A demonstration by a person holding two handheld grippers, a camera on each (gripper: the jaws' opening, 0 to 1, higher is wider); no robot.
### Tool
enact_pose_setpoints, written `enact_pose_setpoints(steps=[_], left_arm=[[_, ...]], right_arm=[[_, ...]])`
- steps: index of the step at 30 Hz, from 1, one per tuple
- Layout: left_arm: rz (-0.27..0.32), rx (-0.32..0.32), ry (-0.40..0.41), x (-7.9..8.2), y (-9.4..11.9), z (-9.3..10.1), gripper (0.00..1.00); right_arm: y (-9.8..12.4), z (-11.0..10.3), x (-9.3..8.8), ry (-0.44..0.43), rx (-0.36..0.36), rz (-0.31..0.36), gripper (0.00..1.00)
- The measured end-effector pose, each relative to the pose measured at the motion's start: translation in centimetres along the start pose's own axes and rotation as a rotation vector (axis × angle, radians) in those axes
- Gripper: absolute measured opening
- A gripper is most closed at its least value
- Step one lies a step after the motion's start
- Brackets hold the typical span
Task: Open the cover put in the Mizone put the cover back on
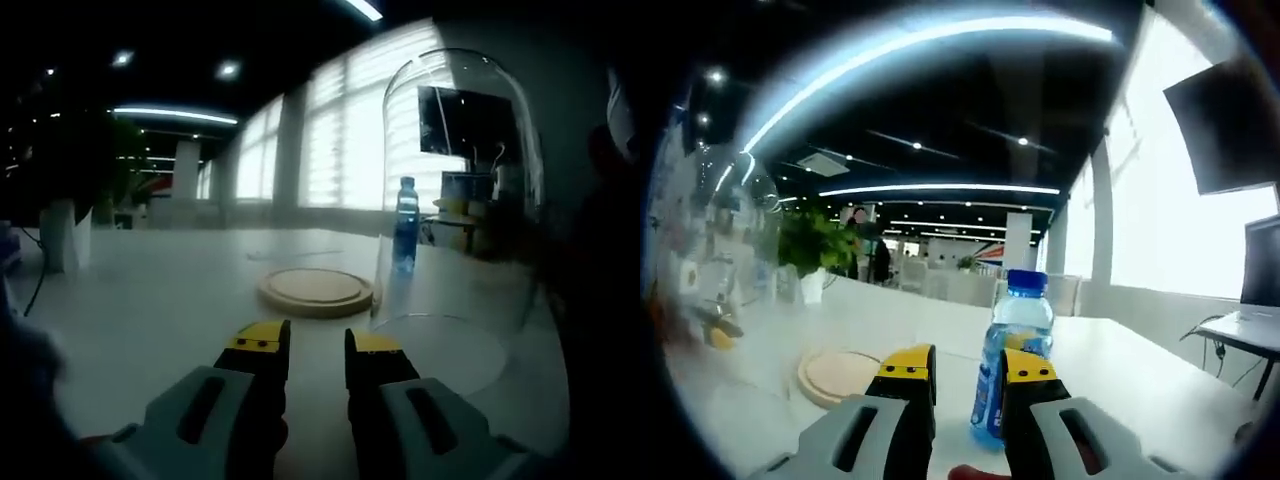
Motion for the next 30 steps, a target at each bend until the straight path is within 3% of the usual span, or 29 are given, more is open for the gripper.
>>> enact_pose_setpoints(steps=[20, 30], left_arm=[[0.017, -0.003, 0.014, 0.2, 0.0, 0.2, 0.16], [0.020, -0.029, -0.002, 0.2, 0.1, 0.6, 0.15]], right_arm=[[-2.2, 2.8, 2.3, -0.002, -0.064, 0.003, 0.22], [-5.4, 4.1, 2.5, -0.047, -0.064, -0.018, 0.28]])
Point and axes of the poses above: the point that each gripper's makers call its tool centre point, and the gripper's own axes: y roughly backward along the fingers, z roughly to its right, x roughly out of its top, the point moved 10 cm from there along y, roughly backward along the fingers, and after that the axes turned 8 degrees about z, right-handed, at the moved point
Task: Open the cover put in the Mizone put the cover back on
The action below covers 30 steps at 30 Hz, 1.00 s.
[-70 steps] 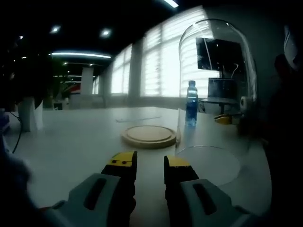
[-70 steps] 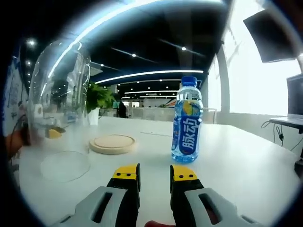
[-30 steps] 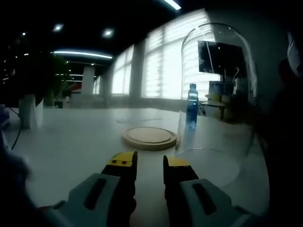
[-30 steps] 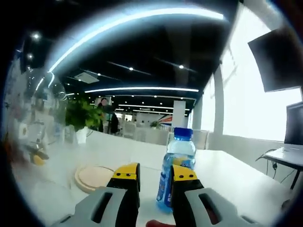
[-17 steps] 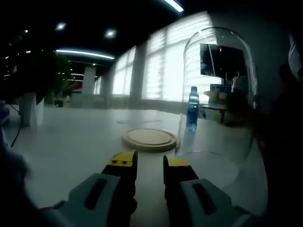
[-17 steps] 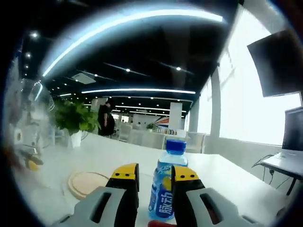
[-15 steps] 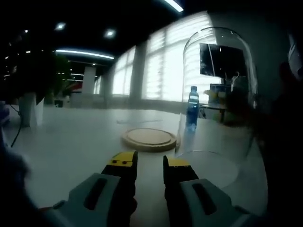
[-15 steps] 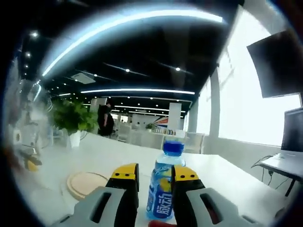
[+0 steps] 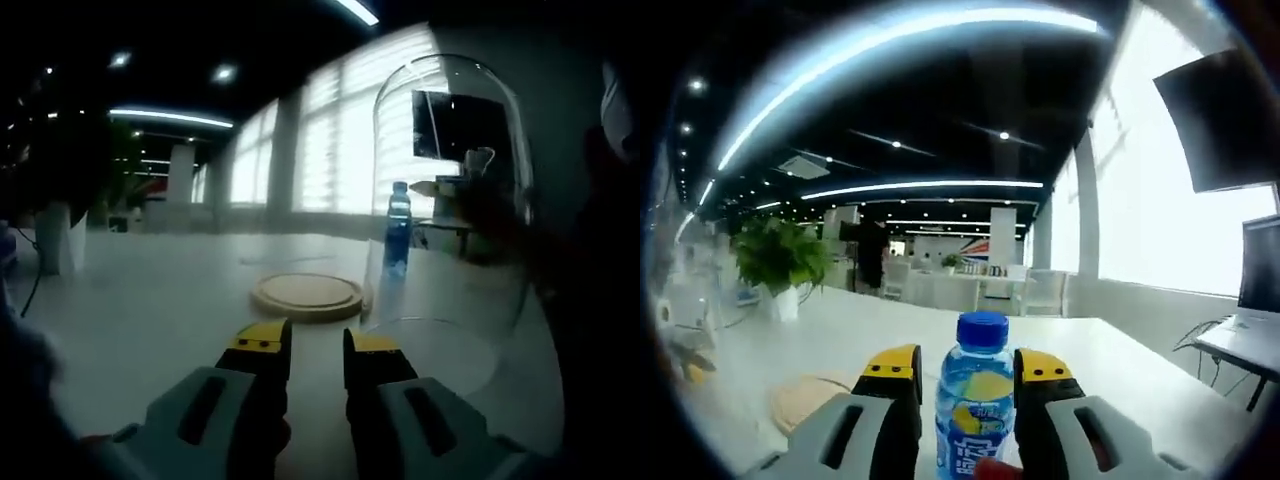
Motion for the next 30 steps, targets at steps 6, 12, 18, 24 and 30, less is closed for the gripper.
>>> enact_pose_setpoints(steps=[6, 12, 18, 24, 30], left_arm=[[0.005, -0.018, -0.012, 0.1, -0.1, 0.5, 0.15], [0.010, -0.009, -0.005, 0.1, -0.1, 0.3, 0.15], [0.003, -0.005, -0.009, 0.0, -0.1, 0.2, 0.15], [0.001, 0.008, 0.001, 0.0, 0.0, -0.2, 0.15], [-0.005, 0.013, 0.003, -0.1, 0.0, -0.4, 0.15]], right_arm=[[-2.5, 0.5, 0.1, -0.006, -0.022, -0.024, 0.29], [-4.4, 1.1, -0.5, -0.031, -0.031, -0.044, 0.29], [-5.1, 1.3, -1.1, -0.051, -0.040, -0.059, 0.28], [-5.7, 1.2, -1.1, -0.043, -0.036, -0.062, 0.27], [-5.9, 1.0, -1.0, -0.029, -0.028, -0.076, 0.23]])
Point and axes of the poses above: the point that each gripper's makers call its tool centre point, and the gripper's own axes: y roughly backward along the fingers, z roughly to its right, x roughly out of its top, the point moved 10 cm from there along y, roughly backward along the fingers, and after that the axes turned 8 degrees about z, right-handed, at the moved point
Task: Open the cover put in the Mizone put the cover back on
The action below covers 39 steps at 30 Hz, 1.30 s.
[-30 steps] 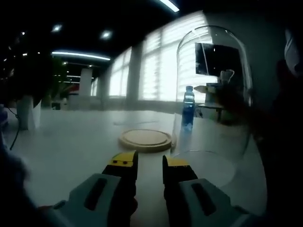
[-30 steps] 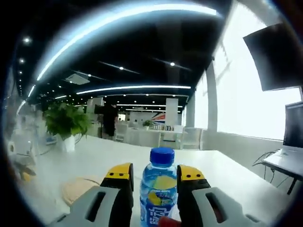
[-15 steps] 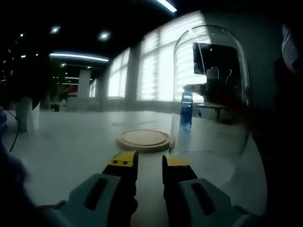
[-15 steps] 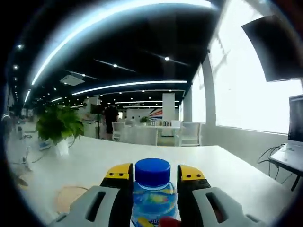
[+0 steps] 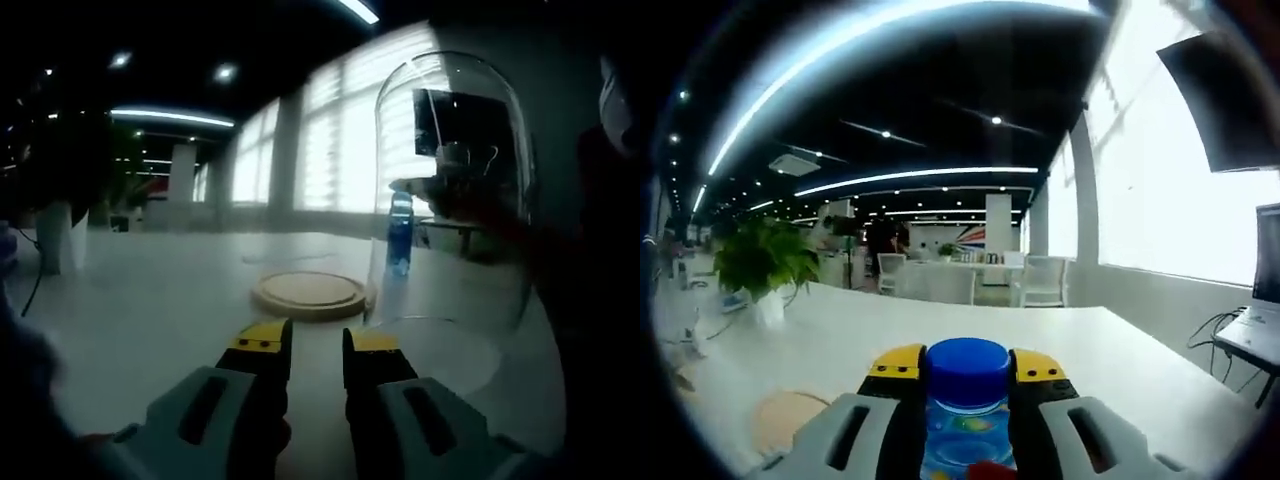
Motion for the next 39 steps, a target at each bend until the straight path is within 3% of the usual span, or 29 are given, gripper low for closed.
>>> enact_pose_setpoints(steps=[10, 21, 39], left_arm=[[-0.006, -0.003, 0.005, 0.0, 0.0, 0.0, 0.15], [-0.012, 0.010, 0.012, -0.1, 0.0, -0.3, 0.15], [-0.013, 0.013, 0.005, -0.2, 0.0, -0.3, 0.15]], right_arm=[[-0.1, 0.0, 0.0, 0.019, 0.003, 0.002, 0.22], [-0.1, -0.1, 0.2, -0.019, -0.030, -0.027, 0.22], [0.2, -1.7, 1.2, -0.008, 0.015, -0.025, 0.22]])
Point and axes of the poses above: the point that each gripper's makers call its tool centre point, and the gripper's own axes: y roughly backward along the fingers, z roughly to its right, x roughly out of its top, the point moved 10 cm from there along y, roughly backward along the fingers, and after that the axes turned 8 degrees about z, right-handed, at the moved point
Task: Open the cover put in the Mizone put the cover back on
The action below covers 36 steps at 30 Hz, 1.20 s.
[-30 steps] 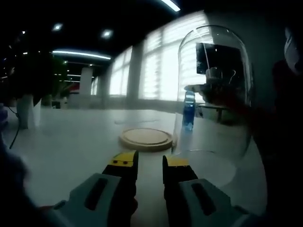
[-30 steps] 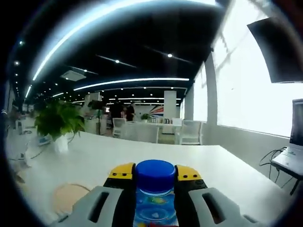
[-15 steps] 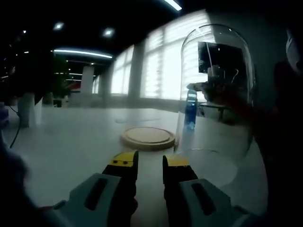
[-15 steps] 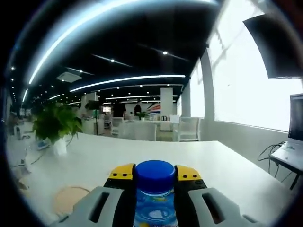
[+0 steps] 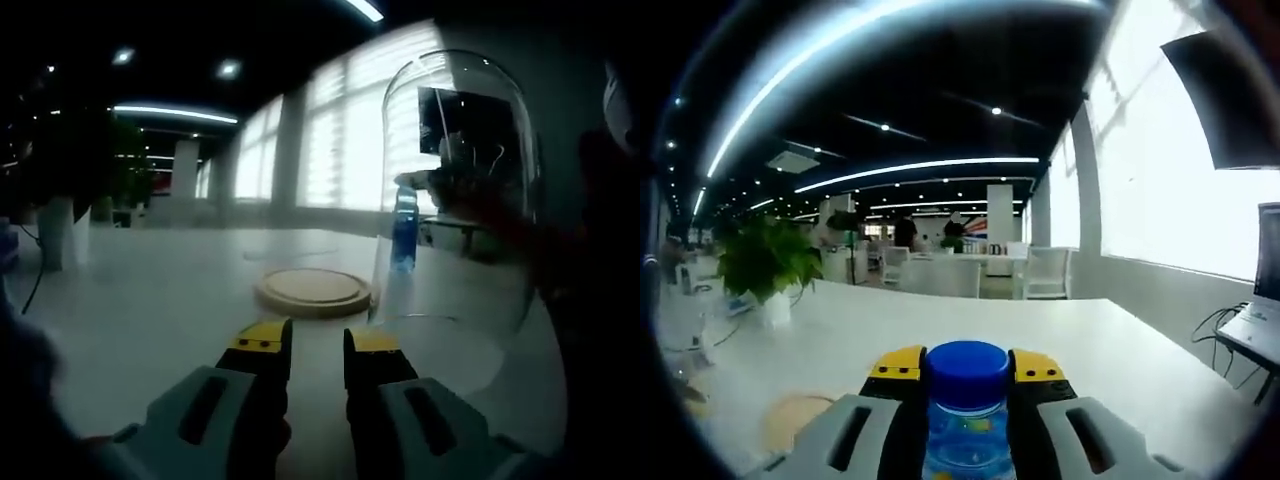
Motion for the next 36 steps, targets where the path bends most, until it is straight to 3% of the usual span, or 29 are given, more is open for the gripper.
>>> enact_pose_setpoints(steps=[15, 36], left_arm=[[-0.001, 0.007, -0.002, 0.0, 0.0, -0.1, 0.15], [-0.007, 0.016, -0.011, -0.1, 0.1, -0.1, 0.15]], right_arm=[[-0.6, -4.3, 2.7, -0.009, 0.146, 0.043, 0.21], [-4.0, -12.2, 3.5, -0.037, 0.373, 0.031, 0.21]])
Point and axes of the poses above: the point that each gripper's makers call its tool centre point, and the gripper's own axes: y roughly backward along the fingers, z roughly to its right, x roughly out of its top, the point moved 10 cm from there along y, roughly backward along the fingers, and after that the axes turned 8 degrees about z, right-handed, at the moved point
